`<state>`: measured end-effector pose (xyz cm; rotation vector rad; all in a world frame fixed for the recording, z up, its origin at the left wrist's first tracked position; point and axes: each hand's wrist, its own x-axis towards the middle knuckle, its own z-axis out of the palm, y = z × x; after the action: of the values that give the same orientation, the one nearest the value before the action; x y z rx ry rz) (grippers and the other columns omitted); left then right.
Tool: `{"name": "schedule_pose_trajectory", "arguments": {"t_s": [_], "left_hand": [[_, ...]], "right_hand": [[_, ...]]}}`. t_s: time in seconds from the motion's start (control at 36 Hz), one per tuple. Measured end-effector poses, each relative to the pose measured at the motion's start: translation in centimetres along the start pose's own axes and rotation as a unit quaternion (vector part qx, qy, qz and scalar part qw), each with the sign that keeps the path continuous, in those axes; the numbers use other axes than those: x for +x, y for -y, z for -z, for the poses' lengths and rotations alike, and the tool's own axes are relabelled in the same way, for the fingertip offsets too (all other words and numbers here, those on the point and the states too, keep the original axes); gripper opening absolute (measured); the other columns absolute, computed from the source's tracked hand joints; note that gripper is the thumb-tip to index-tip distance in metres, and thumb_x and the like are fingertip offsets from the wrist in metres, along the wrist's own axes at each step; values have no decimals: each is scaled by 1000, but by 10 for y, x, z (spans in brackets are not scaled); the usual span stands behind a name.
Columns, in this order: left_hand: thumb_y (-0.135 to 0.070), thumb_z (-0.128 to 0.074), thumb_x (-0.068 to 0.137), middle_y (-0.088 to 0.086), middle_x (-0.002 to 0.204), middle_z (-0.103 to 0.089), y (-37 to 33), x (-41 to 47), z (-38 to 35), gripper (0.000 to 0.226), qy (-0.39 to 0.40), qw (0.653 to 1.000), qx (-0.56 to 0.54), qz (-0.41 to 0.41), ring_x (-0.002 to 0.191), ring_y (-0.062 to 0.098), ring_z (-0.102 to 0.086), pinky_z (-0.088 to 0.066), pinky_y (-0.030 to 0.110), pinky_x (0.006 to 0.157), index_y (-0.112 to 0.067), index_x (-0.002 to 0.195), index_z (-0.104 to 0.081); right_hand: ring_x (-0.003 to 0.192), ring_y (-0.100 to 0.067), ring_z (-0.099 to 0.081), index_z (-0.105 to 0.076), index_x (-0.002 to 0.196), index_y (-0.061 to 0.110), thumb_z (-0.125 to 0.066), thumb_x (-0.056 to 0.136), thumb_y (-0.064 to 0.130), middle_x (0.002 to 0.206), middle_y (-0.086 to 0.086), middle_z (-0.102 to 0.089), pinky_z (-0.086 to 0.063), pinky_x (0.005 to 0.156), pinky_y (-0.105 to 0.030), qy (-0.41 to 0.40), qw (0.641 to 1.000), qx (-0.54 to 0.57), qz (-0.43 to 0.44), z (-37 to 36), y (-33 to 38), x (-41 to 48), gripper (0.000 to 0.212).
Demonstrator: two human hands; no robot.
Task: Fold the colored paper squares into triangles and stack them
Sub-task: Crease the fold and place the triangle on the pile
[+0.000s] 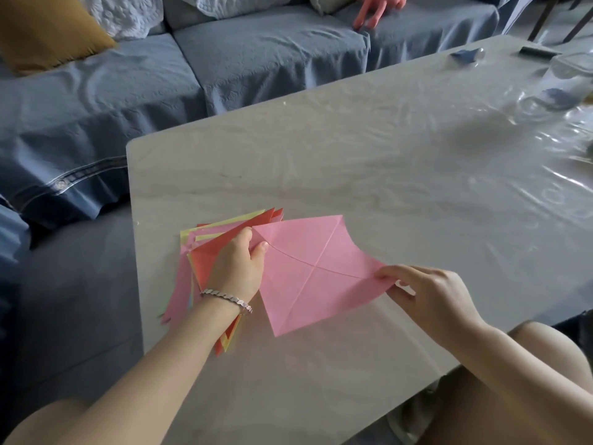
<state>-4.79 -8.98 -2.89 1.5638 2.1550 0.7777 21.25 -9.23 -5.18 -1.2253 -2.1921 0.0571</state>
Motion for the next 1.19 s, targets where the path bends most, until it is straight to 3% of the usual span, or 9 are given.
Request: {"name": "schedule_pose_trajectory", "arguments": {"t_s": [0.19,0.31,0.39,0.5,0.69,0.75,0.89,1.08,1.19], "left_hand": [[-13,-46,94,-1,53,-34,-7,-2,1,38,22,1000,4,7,47,15,-33,-24,24,43,-16,61,-27],[-8,-48,93,24,96,-61,-18,-7,3,17,35,999,-14,-37,93,38,-54,-33,28,70,5,100,-56],[-9,-58,87,9,99,-63,-25,-13,3,28,27,996,-32,-80,91,24,-58,-35,16,75,-3,114,-57],[-10,-69,79,-16,76,-56,-37,-22,3,26,23,990,-73,-118,73,12,-59,-45,21,72,-15,103,-61],[-24,-57,80,-10,82,-67,-38,-32,-5,9,57,972,-65,-219,72,7,-62,-50,31,68,-27,87,-62],[-25,-55,82,-19,94,-62,-39,-35,-5,15,70,972,-75,-212,75,7,-62,-48,25,68,-32,95,-58],[-8,-62,85,-9,78,-69,-41,-42,-3,14,90,973,-109,-184,73,2,-58,-41,9,66,-18,89,-71],[-41,-57,83,-13,82,-68,-44,-54,-4,30,51,970,-166,-171,81,1,-60,-41,5,68,-17,95,-71],[-15,-69,75,-7,87,-71,-43,-57,-9,22,2,974,-148,-172,80,0,-60,-44,5,70,-15,97,-72]], "right_hand": [[80,-10,-60,-74,85,19,-75,70,12,116,9,-53,-53,66,-25,67,994,87,17,1,-3,-3,17],[105,-6,-54,-72,87,21,-61,84,34,112,10,-58,-41,91,-16,98,976,191,30,3,5,2,17],[90,-3,-63,-74,86,15,-63,80,34,89,8,-69,-48,82,-19,98,952,289,-15,5,18,4,23],[77,-2,-64,-73,78,20,-77,70,31,83,12,-69,-44,74,-10,60,920,365,-129,2,33,7,14],[104,1,-58,-75,70,34,-68,66,32,116,18,-61,-43,91,-15,54,876,420,-231,-6,44,16,8],[100,2,-61,-73,67,37,-70,67,28,104,22,-67,-45,88,-16,55,862,437,-249,-5,47,19,9],[64,6,-61,-69,67,29,-74,72,2,64,22,-68,-46,67,-9,22,862,421,-280,-8,50,20,29],[59,4,-60,-68,66,25,-76,70,3,62,18,-68,-44,62,-7,-9,850,424,-312,-4,60,22,23],[60,4,-61,-67,71,23,-76,70,2,64,16,-68,-44,61,-7,-20,837,440,-324,0,65,22,22]]}}
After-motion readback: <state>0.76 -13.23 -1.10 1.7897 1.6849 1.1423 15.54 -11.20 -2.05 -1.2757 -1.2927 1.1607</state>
